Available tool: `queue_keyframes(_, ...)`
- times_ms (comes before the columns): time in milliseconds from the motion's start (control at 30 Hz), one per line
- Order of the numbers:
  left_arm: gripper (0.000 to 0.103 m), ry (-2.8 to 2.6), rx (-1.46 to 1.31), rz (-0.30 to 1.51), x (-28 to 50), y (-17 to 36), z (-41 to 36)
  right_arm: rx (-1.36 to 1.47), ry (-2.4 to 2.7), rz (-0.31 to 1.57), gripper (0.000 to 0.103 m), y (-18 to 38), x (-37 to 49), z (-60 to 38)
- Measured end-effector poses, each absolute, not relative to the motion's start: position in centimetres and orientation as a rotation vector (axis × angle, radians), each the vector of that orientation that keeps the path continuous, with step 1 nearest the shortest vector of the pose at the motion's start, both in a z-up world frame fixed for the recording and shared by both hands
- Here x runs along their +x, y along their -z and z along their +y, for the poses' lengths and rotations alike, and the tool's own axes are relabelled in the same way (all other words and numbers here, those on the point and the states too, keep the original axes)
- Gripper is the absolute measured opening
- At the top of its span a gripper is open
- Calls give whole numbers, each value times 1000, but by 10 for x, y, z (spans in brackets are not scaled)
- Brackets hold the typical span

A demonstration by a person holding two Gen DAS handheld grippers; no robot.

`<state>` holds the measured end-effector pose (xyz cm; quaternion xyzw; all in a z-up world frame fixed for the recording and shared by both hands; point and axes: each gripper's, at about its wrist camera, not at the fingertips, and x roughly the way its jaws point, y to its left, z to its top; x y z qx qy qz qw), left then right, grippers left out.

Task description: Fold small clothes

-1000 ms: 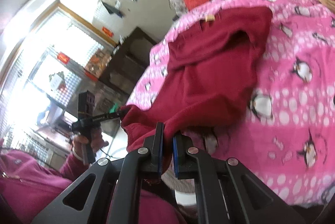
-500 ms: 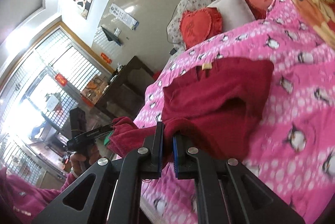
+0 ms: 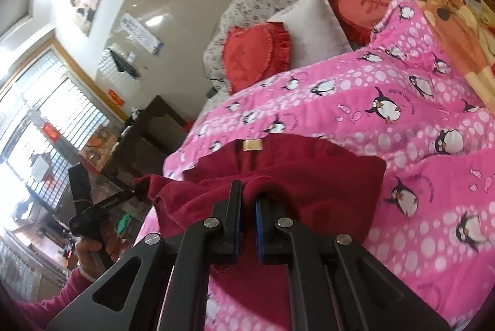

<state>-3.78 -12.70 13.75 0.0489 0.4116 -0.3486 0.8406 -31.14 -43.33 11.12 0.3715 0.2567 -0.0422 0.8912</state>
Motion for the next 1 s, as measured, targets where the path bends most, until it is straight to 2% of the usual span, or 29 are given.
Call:
queue_keyframes(133,9,729,124,908,-20,-113,-149,819,137,576,0,-88,-286,-458)
queue_keyframes(200,17,718,128,952,-9,-99,-158,882,172,618,0,-71,-273,-474)
queue_keyframes(267,37,716,121,976,-2,-92,-159,950,186,646,0,-56,-266,-489)
queue_keyframes(300,42,722,105,981,1,-91,-157,969,187,648,0,-53,-265,-493)
queue_keyframes(367,71,712,58,963,6,-97,-148,1000,170,627,0,-53,-271,-502)
queue_keyframes(433,83,683,5,921,8,-108,-137,998,163,619,0,-58,-278,-503)
queue_keyframes(467,85,685,-25,905,9,-113,-132,976,165,627,0,-62,-281,-500)
queue_keyframes(533,85,698,-50,895,9,-120,-126,876,221,618,9,-77,-290,-491)
queue_keyframes(700,85,697,50,877,0,-115,-136,766,190,526,10,-111,-304,-479)
queue_keyframes(867,85,635,136,947,12,-83,-166,496,173,656,9,-112,-258,-434)
queue_keyframes(1000,85,567,122,965,32,-64,-174,496,250,700,9,-88,-219,-446)
